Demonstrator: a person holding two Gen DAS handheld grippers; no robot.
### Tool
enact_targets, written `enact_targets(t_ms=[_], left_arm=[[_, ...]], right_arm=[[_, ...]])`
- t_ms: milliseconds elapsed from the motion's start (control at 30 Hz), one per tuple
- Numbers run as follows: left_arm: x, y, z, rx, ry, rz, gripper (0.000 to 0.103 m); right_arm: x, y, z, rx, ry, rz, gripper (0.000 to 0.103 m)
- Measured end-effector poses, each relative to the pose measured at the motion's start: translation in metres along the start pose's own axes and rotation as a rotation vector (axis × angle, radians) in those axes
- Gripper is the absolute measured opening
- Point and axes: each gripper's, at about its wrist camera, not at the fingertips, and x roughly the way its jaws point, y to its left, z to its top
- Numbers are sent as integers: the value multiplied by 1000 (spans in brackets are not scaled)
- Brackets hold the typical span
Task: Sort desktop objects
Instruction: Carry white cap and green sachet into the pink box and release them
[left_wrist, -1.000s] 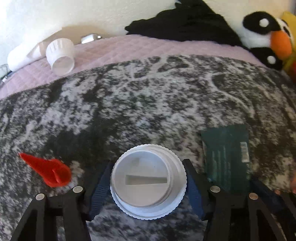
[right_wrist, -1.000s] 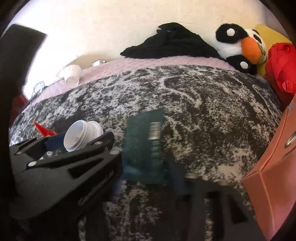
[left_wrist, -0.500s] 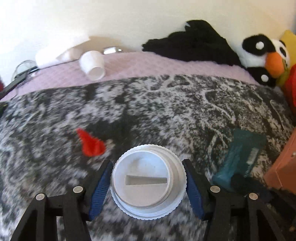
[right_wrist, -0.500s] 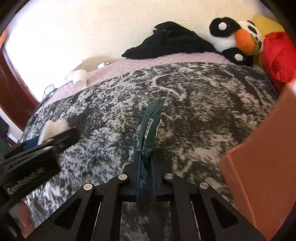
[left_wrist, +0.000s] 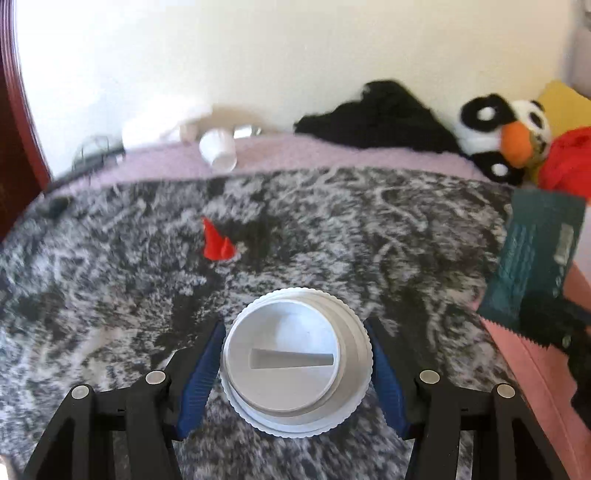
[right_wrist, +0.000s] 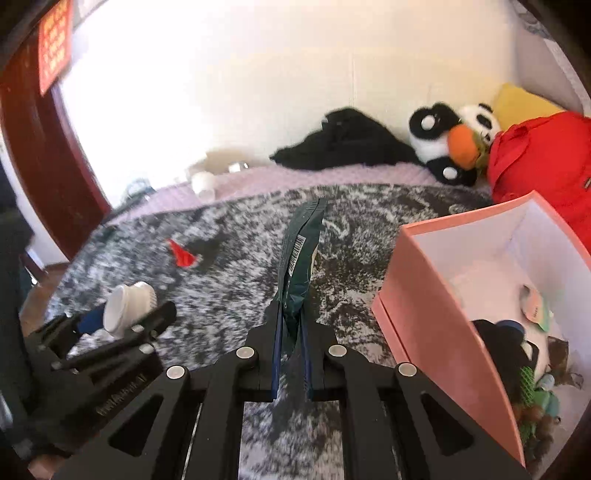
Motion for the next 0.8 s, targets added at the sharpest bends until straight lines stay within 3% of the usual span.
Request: enact_targets(t_ms=[267, 433, 800], left_arm=[[-60, -46, -13, 102, -131, -9, 64], [-84, -81, -11, 152, -186, -52, 64], [-100, -176, -10, 190, -209, -222, 64]], right_arm=[[-100, -1, -1, -21, -175, 17, 10], [-144, -23, 0, -1, -256, -31, 10], [-186, -116, -10, 126, -272, -173, 10]])
